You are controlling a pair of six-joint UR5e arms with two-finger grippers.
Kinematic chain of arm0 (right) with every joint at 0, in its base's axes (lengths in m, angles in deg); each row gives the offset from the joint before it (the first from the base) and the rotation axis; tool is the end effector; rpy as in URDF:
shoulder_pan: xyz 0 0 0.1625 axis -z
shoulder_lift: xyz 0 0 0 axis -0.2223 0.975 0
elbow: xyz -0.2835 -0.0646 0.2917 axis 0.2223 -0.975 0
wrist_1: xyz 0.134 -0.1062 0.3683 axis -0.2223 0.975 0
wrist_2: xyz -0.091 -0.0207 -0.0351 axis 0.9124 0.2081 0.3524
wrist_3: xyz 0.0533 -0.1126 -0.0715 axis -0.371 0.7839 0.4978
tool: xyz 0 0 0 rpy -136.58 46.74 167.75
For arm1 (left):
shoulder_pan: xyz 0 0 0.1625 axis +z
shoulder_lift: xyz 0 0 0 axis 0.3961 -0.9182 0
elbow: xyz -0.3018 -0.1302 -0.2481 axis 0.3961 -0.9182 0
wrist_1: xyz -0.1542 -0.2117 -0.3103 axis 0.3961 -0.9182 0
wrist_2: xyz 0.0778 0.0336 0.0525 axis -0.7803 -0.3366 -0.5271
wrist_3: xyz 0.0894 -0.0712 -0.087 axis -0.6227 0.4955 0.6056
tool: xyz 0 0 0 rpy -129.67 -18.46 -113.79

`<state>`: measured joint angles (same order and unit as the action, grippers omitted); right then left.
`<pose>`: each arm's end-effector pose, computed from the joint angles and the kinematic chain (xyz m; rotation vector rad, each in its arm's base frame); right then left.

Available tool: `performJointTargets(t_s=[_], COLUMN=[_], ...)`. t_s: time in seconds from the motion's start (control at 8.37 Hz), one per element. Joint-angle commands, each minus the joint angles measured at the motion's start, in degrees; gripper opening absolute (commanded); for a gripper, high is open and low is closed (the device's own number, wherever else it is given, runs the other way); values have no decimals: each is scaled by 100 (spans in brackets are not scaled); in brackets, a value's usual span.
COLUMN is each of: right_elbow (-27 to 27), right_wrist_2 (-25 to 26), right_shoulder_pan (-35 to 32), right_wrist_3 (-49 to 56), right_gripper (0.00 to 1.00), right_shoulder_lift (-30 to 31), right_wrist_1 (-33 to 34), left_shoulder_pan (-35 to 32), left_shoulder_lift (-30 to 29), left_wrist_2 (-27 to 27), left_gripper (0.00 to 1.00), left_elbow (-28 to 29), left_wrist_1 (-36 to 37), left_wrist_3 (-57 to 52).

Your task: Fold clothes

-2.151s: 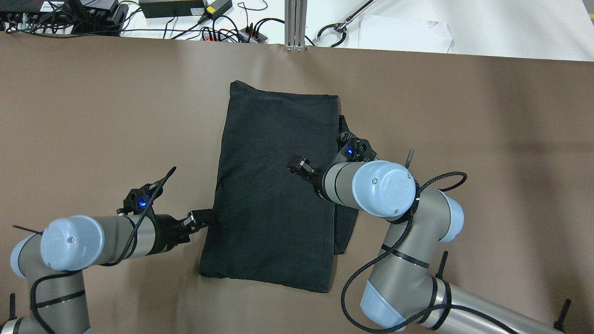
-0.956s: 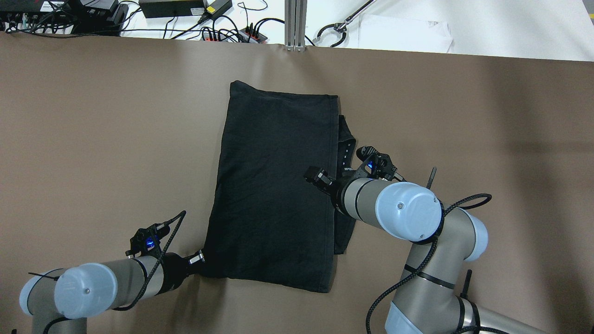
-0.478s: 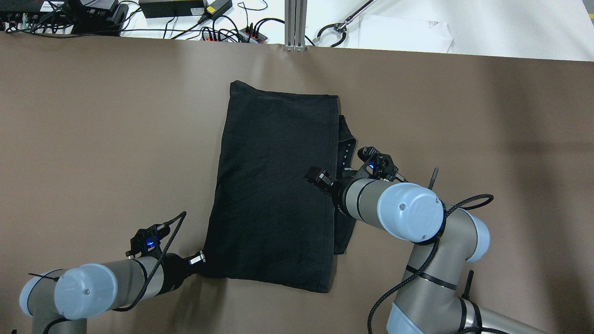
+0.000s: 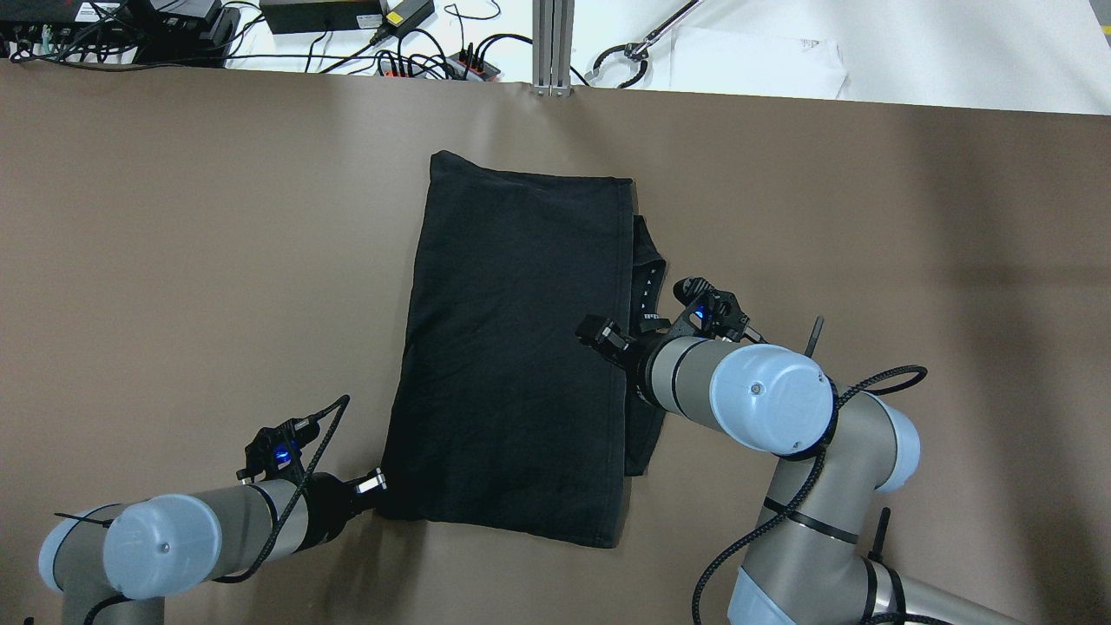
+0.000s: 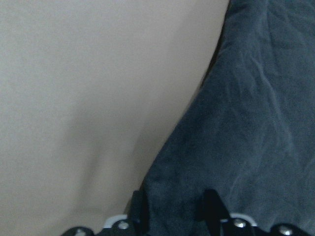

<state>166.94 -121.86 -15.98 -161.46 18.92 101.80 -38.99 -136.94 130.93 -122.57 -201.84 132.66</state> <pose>-0.4941 -0.4248 0.2418 0.1521 -1.1831 0.6710 0.5251 -0.2973 0.3597 0.0492 1.2322 -0.5539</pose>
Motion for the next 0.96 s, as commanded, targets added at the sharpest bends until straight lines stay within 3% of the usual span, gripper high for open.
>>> performJointTargets(t_s=[0.0, 0.24, 0.36, 0.6, 0.84], right_elbow=[0, 0, 52, 324, 308], right_wrist_2=[8, -1, 8, 287, 822], right_shoulder_pan=[0, 35, 70, 402, 929], right_wrist_3=[0, 0, -35, -97, -106], right_gripper=[93, 93, 92, 92, 90], right_shoulder_lift=[15, 137, 294, 854, 999], right_wrist_1=[8, 0, 0, 0, 17], left_shoulder_pan=[1, -7, -7, -7, 1], left_shoulder_lift=[-30, -30, -30, -22, -39], left_wrist_2=[-6, -32, -128, -172, -173], left_gripper=[29, 5, 0, 0, 0], left_elbow=[-3, -3, -12, -12, -3], left_wrist_1=[0, 0, 0, 0, 9], left_wrist_3=[0, 0, 0, 0, 0])
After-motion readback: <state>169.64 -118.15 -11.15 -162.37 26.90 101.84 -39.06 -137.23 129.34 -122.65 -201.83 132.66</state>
